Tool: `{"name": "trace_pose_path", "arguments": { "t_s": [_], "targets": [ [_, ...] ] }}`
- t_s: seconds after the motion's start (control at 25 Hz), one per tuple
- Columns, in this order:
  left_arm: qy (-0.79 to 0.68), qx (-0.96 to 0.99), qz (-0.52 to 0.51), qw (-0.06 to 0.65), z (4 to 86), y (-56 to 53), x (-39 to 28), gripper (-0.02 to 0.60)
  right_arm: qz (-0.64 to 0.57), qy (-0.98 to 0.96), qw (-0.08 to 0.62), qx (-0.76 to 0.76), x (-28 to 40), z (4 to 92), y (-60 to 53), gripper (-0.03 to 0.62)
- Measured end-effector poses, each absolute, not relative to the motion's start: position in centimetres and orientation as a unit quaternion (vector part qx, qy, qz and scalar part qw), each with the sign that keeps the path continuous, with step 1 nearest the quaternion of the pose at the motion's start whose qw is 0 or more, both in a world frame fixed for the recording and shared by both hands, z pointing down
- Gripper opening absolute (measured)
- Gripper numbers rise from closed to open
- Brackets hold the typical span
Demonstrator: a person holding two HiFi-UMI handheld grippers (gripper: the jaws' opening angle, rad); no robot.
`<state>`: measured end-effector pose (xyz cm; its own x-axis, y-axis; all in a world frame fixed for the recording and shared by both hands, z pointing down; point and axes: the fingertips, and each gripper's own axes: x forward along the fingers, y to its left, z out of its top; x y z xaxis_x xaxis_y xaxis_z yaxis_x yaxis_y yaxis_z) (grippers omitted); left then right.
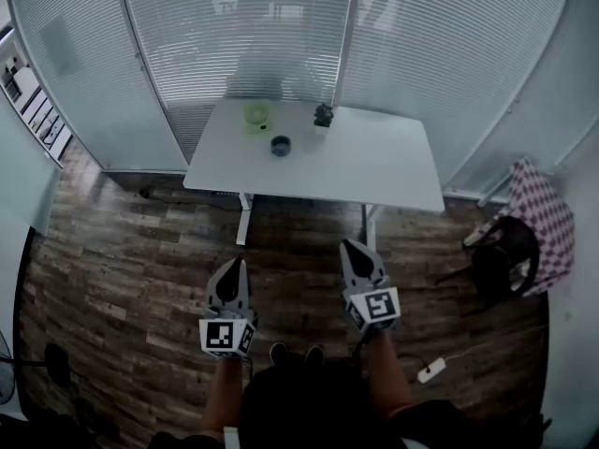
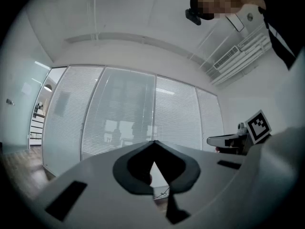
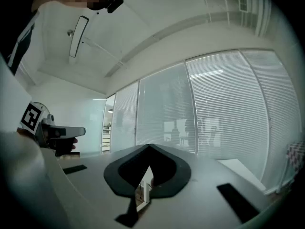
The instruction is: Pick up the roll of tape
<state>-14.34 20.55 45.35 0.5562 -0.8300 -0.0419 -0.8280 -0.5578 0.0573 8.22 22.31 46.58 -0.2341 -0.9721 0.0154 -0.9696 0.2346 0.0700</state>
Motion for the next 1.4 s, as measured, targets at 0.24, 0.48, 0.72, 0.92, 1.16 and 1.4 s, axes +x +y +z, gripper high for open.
{"name": "trace_pose_path", "arguments": {
  "t_s": [0.24, 0.48, 0.72, 0.92, 1.16, 1.4],
  "targets": [
    [-0.469, 0.883, -0.027, 0.012, 45.6, 20.0, -14.9, 0.006, -0.005, -0.787, 0.021, 0.616, 7.0, 45.8, 21.9, 0.006],
    [-0.463, 0.886, -0.025, 0.016, 46.0, 19.1, -15.8, 0.006, -0.012, -0.785, 0.016, 0.619, 6.0, 45.9, 21.3, 0.006],
    [-0.449, 0.893, -0.020, 0.020, 46.5, 18.1, -16.4, 0.006, -0.018, -0.771, 0.003, 0.636, 6.0, 46.5, 20.7, 0.006],
    [-0.441, 0.897, -0.023, 0.021, 46.7, 16.8, -16.8, 0.006, -0.005, -0.764, -0.006, 0.646, 5.7, 46.7, 20.2, 0.006],
    [-0.432, 0.902, -0.025, 0.021, 46.7, 14.8, -15.8, 0.006, -0.002, -0.770, -0.004, 0.638, 5.6, 46.8, 18.5, 0.006],
    [-0.438, 0.899, -0.021, 0.019, 47.6, 11.0, -14.3, 0.006, 0.001, -0.779, -0.008, 0.627, 6.8, 47.8, 14.2, 0.006]
  ]
}}
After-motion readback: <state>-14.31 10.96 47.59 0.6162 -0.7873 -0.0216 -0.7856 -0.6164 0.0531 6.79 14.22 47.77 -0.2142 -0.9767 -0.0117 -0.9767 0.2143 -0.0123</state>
